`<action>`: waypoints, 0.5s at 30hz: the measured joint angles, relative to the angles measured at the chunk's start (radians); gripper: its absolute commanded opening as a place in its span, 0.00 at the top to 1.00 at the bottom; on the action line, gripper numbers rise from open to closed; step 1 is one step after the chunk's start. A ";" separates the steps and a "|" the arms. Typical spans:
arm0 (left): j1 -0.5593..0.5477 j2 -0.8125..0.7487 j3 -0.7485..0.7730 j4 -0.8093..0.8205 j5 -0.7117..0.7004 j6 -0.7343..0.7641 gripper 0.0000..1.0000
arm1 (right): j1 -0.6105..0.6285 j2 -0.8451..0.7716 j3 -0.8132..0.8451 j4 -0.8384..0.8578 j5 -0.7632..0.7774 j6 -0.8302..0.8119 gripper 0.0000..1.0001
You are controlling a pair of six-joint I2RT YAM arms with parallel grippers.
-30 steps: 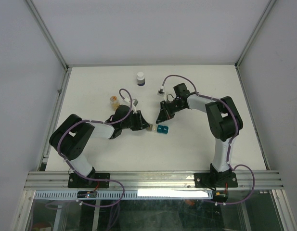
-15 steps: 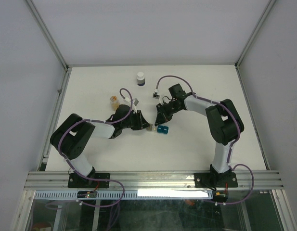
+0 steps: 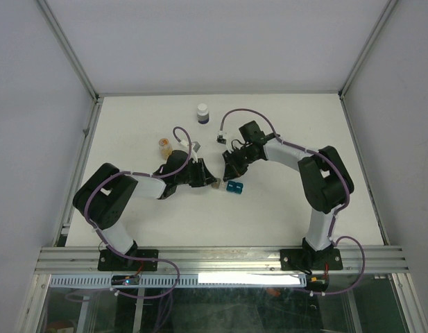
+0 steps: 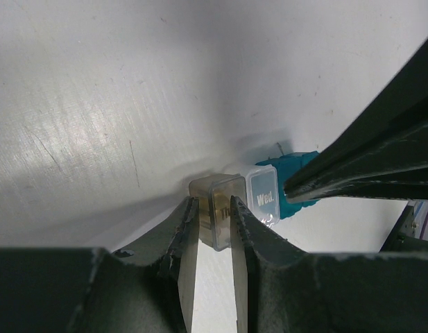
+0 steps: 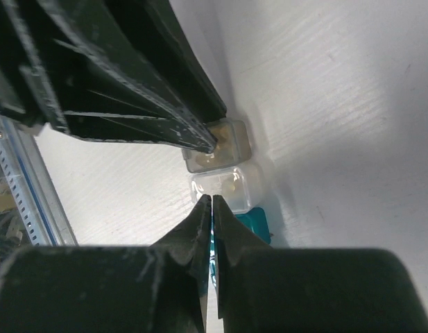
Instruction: Sort the pills into containers
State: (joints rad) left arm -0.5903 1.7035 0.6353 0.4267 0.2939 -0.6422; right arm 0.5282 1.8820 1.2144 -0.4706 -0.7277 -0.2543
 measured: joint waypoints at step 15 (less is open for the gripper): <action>0.000 0.008 0.008 0.000 0.004 0.000 0.79 | 0.005 -0.070 -0.007 0.025 -0.018 0.014 1.00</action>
State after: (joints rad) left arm -0.5903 1.7111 0.6430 0.4271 0.2977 -0.6422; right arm 0.5327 1.8122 1.2072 -0.4458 -0.7452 -0.2401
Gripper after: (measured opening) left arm 0.223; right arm 0.030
